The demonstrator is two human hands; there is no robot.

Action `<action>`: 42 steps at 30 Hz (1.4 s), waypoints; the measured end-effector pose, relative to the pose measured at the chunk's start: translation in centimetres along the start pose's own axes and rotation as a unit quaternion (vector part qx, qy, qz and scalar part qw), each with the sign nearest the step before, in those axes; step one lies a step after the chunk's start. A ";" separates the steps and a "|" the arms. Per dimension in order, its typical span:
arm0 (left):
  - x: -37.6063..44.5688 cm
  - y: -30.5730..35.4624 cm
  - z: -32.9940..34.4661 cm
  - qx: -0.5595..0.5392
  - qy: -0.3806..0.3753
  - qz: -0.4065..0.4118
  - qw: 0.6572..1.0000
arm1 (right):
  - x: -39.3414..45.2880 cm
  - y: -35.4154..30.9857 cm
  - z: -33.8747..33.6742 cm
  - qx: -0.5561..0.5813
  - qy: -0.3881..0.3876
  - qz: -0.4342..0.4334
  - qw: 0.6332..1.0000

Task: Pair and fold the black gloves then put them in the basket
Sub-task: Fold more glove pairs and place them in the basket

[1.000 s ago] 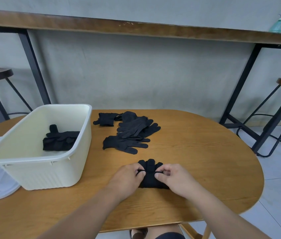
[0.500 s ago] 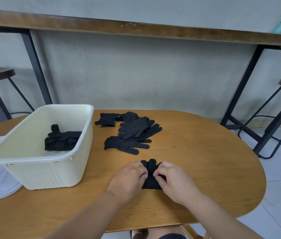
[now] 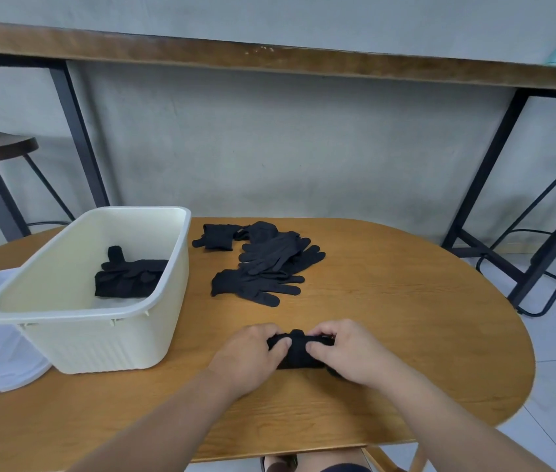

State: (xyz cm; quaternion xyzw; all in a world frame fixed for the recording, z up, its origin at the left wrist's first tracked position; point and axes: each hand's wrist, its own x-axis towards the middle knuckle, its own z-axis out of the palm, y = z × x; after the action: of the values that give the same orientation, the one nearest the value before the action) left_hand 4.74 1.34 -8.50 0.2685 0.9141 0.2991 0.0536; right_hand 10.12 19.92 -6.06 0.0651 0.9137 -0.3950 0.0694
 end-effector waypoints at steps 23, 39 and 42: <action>0.6 0.5 -1.0 0.218 -0.009 0.135 0.966 | 1.5 0.7 1.3 -0.309 0.071 -0.181 0.931; -0.1 -2.5 -29.2 0.204 -0.079 -0.089 0.972 | 8.6 -27.6 0.0 -0.230 -0.067 -0.185 0.953; 1.0 -6.7 -29.5 0.270 -0.173 -0.161 0.933 | 13.4 -29.6 4.5 -0.276 -0.156 -0.149 0.937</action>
State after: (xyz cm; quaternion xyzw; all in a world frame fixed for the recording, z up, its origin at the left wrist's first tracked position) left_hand -6.83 -17.89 11.75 0.1695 0.9679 -0.0225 0.1843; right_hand -7.83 -2.63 9.57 -0.1557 0.9638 -0.1380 0.1665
